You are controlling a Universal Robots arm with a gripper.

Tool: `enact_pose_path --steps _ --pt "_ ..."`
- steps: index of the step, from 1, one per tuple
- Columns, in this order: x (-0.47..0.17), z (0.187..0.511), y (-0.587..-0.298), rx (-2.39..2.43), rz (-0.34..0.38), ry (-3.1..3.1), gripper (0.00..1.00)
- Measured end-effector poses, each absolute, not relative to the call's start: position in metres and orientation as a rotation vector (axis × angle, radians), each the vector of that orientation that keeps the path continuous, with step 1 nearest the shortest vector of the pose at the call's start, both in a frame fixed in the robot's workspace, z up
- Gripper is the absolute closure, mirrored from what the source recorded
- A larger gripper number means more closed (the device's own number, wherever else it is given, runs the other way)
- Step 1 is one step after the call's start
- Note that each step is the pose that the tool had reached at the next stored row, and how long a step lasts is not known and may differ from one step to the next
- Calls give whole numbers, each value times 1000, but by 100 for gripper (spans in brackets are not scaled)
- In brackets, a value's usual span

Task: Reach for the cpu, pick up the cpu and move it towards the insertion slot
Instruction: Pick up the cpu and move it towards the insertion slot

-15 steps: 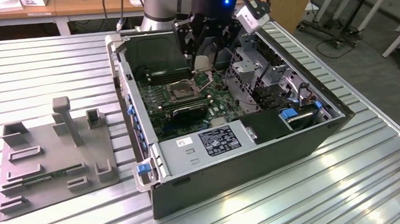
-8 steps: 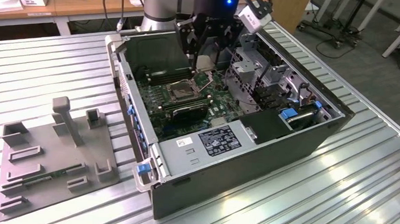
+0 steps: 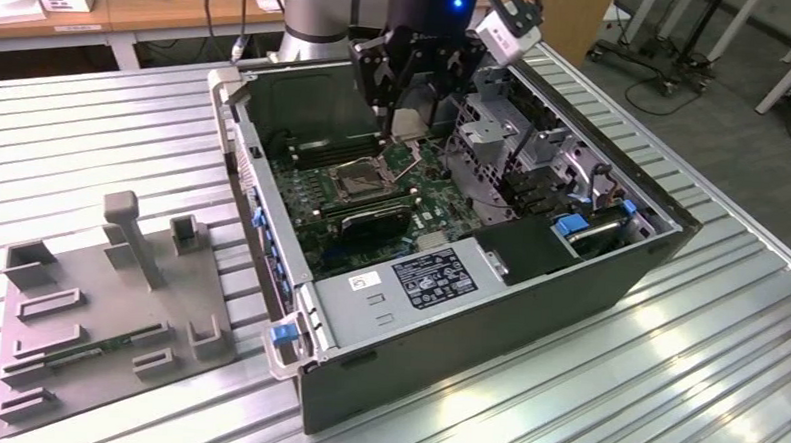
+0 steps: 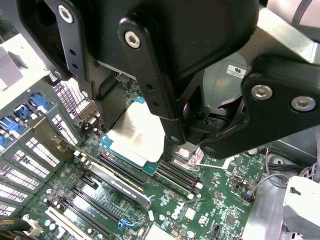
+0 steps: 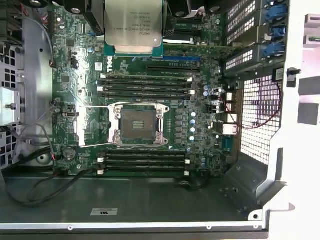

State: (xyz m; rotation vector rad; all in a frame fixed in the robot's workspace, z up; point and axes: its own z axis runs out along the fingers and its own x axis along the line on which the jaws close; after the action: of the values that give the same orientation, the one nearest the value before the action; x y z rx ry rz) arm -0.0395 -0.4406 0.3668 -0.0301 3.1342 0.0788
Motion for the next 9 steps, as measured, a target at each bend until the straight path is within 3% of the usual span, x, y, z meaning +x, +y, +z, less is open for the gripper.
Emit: enact_pose_path --steps 9 --pt "-35 367 -441 -30 79 3134 46"
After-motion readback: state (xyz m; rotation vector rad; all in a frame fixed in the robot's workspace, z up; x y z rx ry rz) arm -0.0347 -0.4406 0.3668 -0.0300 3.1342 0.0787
